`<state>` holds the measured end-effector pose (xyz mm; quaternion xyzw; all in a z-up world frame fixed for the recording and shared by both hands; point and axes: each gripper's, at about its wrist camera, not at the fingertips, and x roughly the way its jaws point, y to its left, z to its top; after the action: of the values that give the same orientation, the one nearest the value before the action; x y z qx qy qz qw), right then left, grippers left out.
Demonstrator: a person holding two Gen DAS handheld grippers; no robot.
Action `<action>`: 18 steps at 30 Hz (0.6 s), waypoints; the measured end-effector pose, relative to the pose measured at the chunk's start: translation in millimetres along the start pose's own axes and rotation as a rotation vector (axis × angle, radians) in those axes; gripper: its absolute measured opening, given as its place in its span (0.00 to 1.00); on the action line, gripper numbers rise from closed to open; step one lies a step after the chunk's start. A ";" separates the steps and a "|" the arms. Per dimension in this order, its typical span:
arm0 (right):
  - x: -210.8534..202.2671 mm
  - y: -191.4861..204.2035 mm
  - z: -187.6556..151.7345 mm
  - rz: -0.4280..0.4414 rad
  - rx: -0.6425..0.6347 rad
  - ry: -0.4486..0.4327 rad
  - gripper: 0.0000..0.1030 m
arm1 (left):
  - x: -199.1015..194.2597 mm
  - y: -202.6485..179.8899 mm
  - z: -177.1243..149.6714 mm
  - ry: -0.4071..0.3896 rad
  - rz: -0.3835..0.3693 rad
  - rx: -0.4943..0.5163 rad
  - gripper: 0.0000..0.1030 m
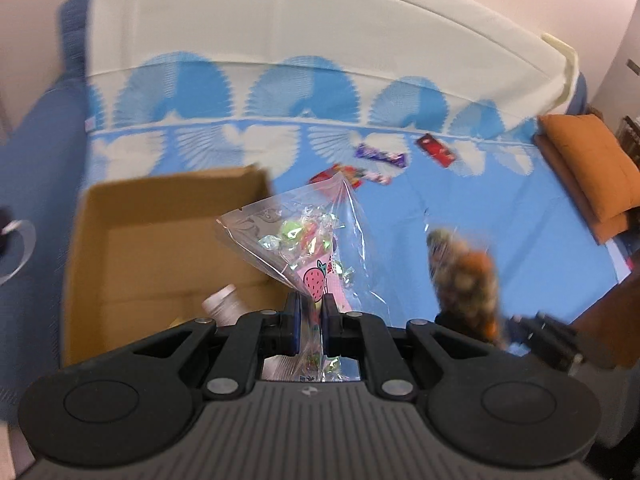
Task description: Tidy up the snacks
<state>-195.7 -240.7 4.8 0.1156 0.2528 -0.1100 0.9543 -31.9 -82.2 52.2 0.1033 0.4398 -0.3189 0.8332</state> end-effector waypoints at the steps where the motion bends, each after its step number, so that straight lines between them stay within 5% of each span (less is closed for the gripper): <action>1: -2.1 9.7 -0.8 0.014 -0.007 0.005 0.31 | -8.9 9.1 -10.1 -0.002 0.008 -0.011 0.10; 10: -21.5 106.8 -24.4 0.156 -0.104 0.073 0.31 | -49.0 78.7 -91.6 0.022 0.078 -0.131 0.10; 18: -31.8 139.1 -31.6 0.153 -0.197 0.098 0.31 | -62.3 97.9 -111.0 -0.002 0.045 -0.188 0.10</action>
<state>-199.8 -95.1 17.2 0.0456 0.2989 -0.0059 0.9532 -70.6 71.4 25.7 0.0343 0.4644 -0.2574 0.8467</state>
